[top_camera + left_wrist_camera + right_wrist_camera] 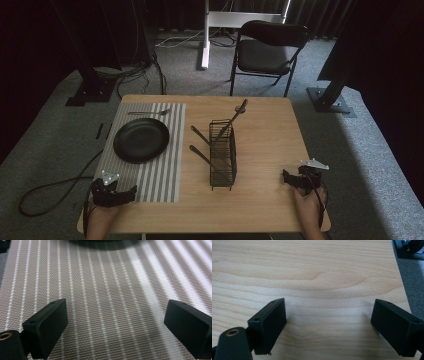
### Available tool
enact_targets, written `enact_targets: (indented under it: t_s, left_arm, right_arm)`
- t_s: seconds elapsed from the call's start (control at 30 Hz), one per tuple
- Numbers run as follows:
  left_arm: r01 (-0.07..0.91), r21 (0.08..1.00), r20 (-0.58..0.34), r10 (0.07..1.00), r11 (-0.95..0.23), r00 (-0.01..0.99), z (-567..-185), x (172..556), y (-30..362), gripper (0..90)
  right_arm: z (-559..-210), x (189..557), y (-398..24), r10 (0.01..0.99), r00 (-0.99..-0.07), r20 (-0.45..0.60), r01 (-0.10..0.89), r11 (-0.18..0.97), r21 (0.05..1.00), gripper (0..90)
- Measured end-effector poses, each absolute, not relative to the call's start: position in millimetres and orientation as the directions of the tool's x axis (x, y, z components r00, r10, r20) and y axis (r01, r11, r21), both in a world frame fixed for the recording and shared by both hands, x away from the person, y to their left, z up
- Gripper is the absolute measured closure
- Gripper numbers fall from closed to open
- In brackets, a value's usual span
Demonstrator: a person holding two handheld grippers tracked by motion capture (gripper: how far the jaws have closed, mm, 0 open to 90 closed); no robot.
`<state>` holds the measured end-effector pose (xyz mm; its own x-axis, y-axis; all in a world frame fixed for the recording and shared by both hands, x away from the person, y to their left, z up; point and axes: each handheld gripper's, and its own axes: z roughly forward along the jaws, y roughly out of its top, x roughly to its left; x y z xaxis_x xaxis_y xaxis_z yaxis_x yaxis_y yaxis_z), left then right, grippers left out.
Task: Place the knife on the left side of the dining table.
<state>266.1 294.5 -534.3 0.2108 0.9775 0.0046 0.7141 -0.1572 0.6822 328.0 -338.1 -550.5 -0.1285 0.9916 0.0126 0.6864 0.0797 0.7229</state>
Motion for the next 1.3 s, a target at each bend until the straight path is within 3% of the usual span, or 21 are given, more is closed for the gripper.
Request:
enact_targets:
  t_s: [0.9, 1.3]
  left_arm:
    - [0.583, 0.773, -0.022, 0.906, -0.253, 0.422, -469.2, 251.8, 236.3, 5.6]
    - [0.494, 0.819, 0.009, 0.868, -0.292, 0.497, -438.3, 244.2, 206.4, 5.6]
  right_arm:
    - [-550.5, 328.1, -338.2, 0.992, -0.128, 0.013, 0.687, 0.079, 0.723, 12.0]
    - [-550.4, 328.1, -338.2, 0.992, -0.128, 0.014, 0.687, 0.078, 0.723, 12.0]
